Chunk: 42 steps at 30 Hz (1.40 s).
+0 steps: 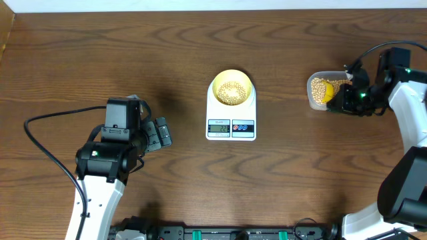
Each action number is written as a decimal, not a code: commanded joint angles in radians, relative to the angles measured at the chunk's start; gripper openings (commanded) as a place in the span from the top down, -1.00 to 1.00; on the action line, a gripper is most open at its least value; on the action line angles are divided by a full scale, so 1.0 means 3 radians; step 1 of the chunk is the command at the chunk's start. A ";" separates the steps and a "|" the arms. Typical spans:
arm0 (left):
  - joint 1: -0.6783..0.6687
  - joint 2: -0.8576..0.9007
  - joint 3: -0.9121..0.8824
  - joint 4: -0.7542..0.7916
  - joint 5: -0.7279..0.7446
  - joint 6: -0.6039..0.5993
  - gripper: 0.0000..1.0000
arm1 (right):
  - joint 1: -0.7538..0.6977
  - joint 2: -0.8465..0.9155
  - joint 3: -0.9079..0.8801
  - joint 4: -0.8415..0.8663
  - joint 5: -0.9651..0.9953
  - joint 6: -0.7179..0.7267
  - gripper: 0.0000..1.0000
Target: Scoop item into bowl and weigh 50g on scale
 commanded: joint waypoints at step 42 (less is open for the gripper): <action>0.0020 0.0009 -0.0004 -0.0009 -0.0056 0.0031 -1.00 | -0.0988 0.0034 -0.0217 0.0229 -0.1668 -0.0022 0.98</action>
